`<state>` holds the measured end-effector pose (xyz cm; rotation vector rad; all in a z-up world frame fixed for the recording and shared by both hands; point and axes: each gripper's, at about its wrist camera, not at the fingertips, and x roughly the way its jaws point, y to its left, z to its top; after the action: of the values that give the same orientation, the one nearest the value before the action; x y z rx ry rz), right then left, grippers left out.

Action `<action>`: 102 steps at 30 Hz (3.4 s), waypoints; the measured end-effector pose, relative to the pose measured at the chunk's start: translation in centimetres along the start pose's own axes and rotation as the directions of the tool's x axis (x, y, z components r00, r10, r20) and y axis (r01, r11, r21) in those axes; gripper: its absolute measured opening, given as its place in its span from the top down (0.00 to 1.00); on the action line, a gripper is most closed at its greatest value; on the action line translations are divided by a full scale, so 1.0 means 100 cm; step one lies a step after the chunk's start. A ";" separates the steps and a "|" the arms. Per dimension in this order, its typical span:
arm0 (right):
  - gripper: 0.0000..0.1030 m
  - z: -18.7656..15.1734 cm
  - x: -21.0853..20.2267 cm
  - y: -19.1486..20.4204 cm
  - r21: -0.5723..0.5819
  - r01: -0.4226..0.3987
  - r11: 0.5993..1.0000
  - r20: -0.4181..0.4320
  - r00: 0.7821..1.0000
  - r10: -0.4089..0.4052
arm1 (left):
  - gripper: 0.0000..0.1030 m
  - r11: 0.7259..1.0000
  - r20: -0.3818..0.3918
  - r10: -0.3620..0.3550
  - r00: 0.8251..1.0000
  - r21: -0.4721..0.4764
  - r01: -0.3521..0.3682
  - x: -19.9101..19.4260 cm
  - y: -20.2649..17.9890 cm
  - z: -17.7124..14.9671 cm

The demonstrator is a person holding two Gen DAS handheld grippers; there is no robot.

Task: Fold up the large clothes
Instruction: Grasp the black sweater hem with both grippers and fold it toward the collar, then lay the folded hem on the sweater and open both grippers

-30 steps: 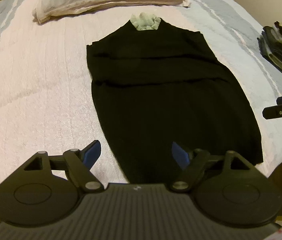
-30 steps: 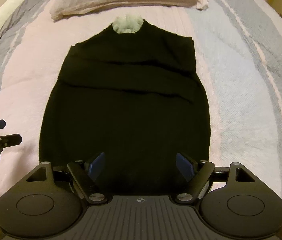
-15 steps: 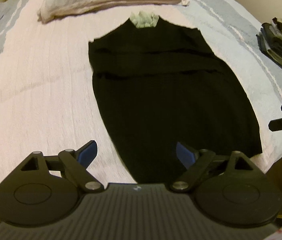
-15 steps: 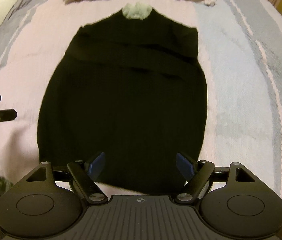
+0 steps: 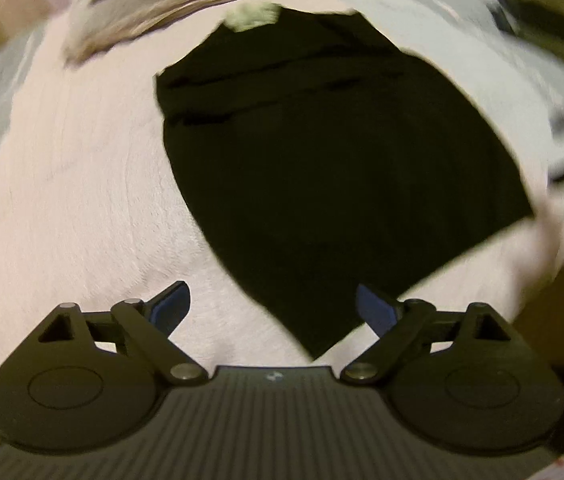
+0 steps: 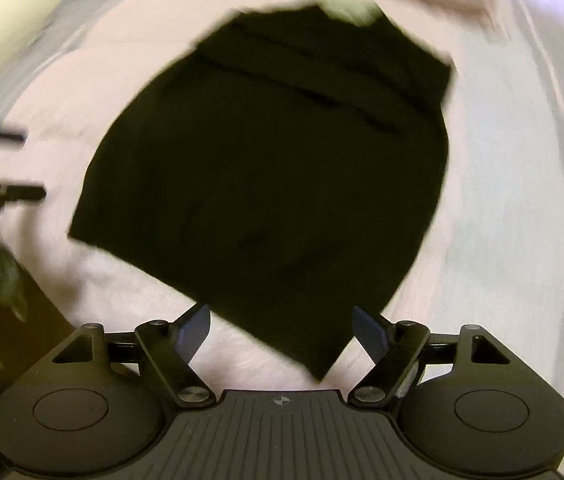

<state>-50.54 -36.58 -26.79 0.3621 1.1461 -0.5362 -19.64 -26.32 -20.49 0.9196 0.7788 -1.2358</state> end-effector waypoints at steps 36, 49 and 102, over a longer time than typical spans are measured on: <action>0.64 -0.120 0.116 0.020 -0.827 0.234 0.511 0.214 0.972 -0.100 | 0.94 0.733 0.102 -0.191 0.976 0.676 0.073 0.070 -0.019 -0.032; 0.97 -0.044 -0.002 0.005 -0.726 0.168 0.667 0.207 0.978 -0.022 | 0.98 0.775 0.170 -0.201 0.965 0.631 0.050 -0.021 -0.005 -0.014; 0.97 0.336 0.175 -0.231 -0.473 -0.272 0.838 -0.175 0.961 0.213 | 0.98 0.934 -0.129 -0.355 0.926 -0.096 0.344 0.277 0.205 0.258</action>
<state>-32.89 -77.09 -30.40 0.0881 1.2808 0.0154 5.44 -59.79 -30.58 0.8400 1.1336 -1.4503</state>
